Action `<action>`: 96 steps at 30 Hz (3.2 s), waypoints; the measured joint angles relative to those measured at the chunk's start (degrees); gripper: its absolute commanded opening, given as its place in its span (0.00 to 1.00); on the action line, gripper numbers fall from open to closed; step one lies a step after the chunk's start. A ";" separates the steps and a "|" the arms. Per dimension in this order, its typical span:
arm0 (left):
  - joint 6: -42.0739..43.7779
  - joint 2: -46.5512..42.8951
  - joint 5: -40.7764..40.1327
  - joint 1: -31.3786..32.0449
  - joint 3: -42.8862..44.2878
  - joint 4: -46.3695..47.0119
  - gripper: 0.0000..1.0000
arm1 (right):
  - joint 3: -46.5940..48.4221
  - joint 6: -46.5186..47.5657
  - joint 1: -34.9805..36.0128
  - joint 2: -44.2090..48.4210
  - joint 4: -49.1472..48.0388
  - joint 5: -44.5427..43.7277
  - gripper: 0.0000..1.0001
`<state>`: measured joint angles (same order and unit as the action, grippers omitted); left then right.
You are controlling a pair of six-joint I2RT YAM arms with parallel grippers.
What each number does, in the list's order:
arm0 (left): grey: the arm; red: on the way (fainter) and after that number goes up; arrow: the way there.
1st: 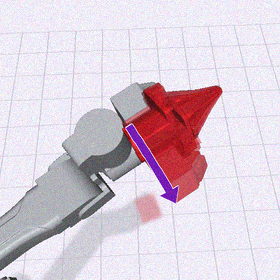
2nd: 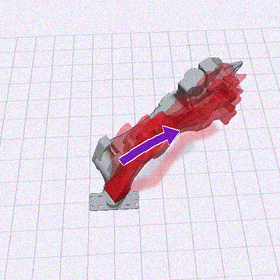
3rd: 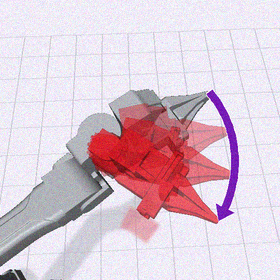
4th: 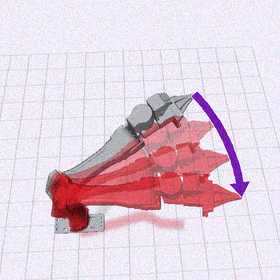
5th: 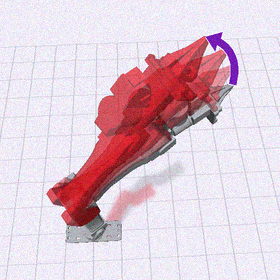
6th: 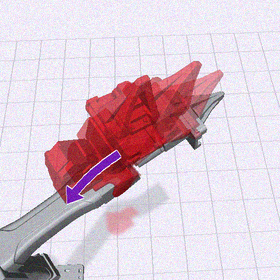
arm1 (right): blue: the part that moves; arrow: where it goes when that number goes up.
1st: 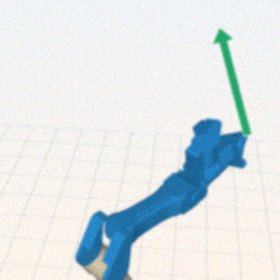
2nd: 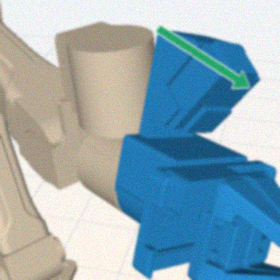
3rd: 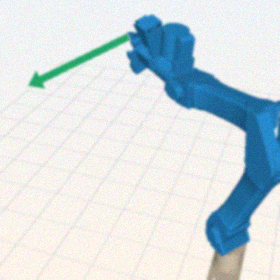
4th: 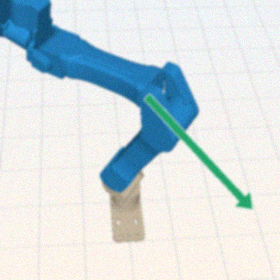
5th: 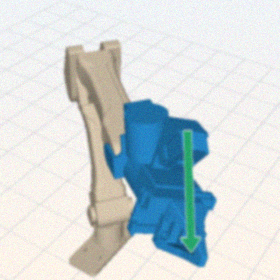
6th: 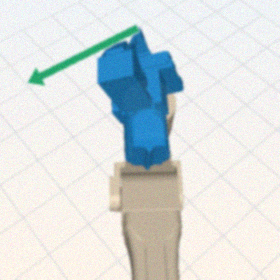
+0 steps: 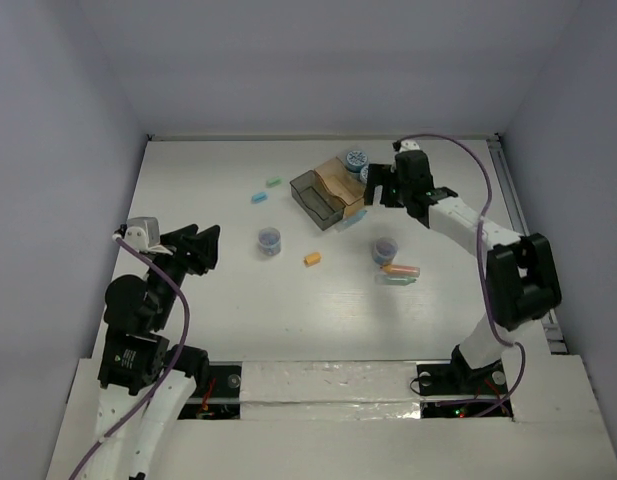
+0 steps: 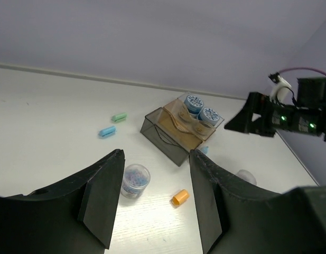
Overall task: Sort the stationery into containers
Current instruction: Pick up the stationery from the center of the board, then place the stationery in the storage box, then pick up the stationery from the center of the board.
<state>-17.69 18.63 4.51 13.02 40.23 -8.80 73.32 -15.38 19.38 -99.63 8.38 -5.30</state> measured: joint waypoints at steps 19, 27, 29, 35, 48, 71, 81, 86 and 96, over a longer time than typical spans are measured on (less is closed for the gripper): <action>-3.50 13.44 2.58 0.04 -0.15 -0.96 0.56 | -20.22 -4.11 4.24 12.68 5.16 -1.40 0.90; -9.99 15.98 3.45 0.04 -5.84 2.60 0.57 | -20.22 -4.35 5.64 12.00 6.67 -1.73 0.88; -11.39 17.92 3.48 0.13 -8.57 3.52 0.59 | -20.22 -4.31 5.79 11.74 6.78 -1.95 0.74; -14.71 22.01 0.66 1.25 -12.59 6.60 0.66 | -19.87 -4.72 5.77 10.78 6.45 -1.97 0.38; -14.25 41.79 -13.86 14.05 -9.68 13.07 0.77 | -9.86 -5.18 5.79 12.04 5.95 0.46 0.36; -7.50 62.40 -18.80 14.78 1.77 15.52 0.85 | 28.87 2.91 5.79 -20.44 2.40 3.04 0.37; -6.10 67.78 -17.86 14.78 5.46 15.34 0.86 | 32.87 4.87 5.79 -27.63 2.73 3.50 0.91; -5.73 68.89 -17.92 14.78 6.36 15.39 0.86 | 32.94 4.85 5.79 -27.67 2.71 5.73 0.99; -5.22 72.13 -18.60 15.41 6.91 15.43 0.38 | 19.26 2.10 5.79 -13.38 -0.15 8.44 0.99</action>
<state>-22.92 90.76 -14.09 28.42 47.13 6.63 92.58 -13.28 25.17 -113.01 8.23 3.14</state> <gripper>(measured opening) 0.532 0.994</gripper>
